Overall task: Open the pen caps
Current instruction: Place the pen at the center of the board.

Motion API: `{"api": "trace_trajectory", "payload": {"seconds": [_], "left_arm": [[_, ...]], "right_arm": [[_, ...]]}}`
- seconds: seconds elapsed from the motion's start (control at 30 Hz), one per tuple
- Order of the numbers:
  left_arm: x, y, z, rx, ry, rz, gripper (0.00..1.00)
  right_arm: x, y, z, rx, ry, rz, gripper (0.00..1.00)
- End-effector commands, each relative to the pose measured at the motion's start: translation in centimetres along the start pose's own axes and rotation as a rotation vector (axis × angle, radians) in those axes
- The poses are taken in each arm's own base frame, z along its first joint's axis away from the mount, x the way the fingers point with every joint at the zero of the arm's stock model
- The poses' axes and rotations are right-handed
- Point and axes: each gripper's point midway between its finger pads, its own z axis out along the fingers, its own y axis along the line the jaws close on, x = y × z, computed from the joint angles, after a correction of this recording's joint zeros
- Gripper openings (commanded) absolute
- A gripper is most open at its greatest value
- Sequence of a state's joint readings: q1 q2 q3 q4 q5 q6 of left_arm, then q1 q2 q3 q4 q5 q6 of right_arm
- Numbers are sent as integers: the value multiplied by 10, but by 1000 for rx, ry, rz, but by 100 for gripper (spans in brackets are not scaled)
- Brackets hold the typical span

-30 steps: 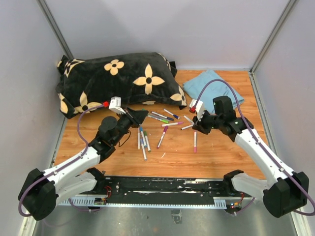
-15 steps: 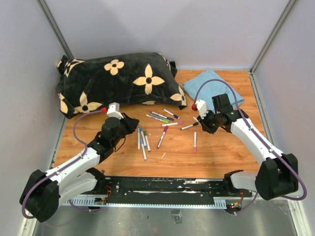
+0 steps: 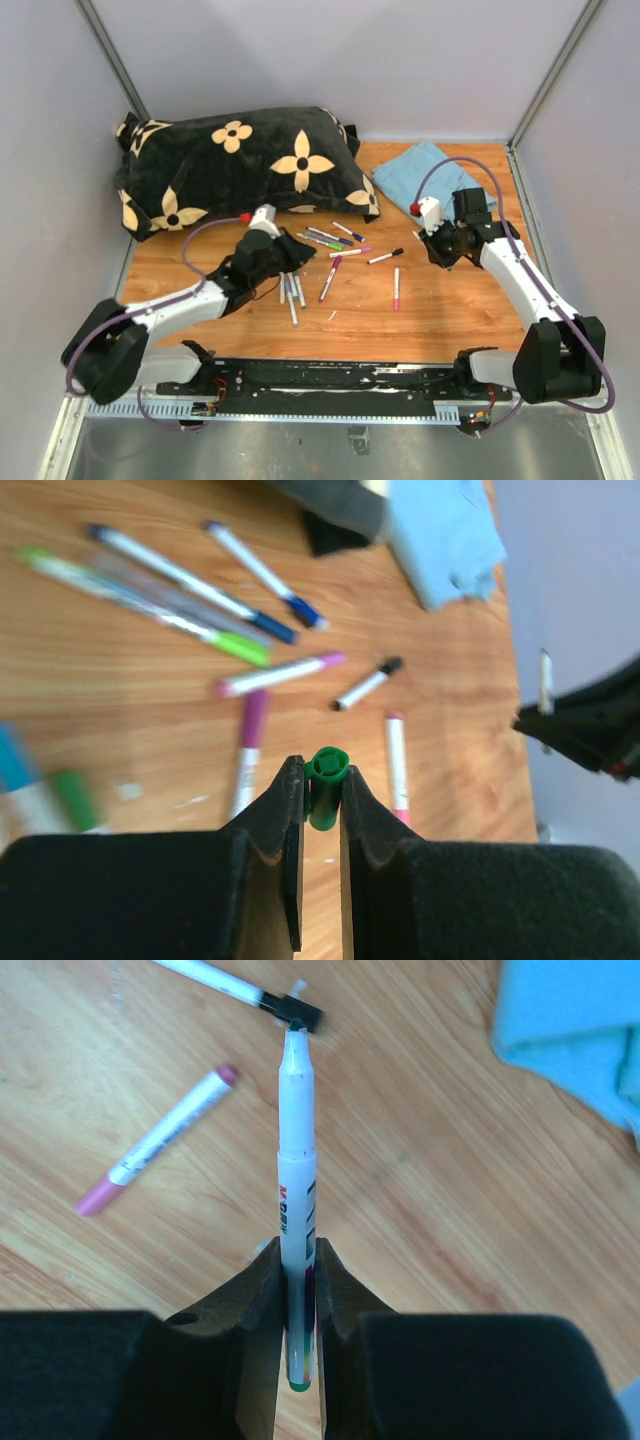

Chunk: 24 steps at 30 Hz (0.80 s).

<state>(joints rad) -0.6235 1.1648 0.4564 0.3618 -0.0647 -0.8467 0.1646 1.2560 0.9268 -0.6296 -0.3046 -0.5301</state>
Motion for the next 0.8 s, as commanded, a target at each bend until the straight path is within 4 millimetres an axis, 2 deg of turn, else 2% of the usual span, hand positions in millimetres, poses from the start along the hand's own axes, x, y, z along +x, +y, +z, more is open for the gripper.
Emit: {"api": "trace_trajectory", "payload": {"seconds": [0.0, 0.13, 0.3, 0.4, 0.53, 0.63, 0.77], "left_arm": [[6, -81, 30, 137, 21, -16, 0], [43, -111, 78, 104, 120, -10, 0], [105, -138, 141, -21, 258, 66, 0], [141, -163, 174, -9, 318, 99, 0], [172, -191, 202, 29, 356, 86, 0], [187, -203, 219, 38, 367, 70, 0], [203, -197, 239, -10, 378, 48, 0]], "right_arm": [[14, -26, -19, 45, 0, 140, 18], [44, -49, -36, 75, -7, 304, 18], [110, -64, -48, 113, 75, 465, 18], [129, -57, -50, 79, 73, 525, 18], [140, -37, -42, 10, 76, 534, 19], [147, -21, -37, -40, 93, 522, 19], [156, -2, -29, -110, 110, 505, 20]]}}
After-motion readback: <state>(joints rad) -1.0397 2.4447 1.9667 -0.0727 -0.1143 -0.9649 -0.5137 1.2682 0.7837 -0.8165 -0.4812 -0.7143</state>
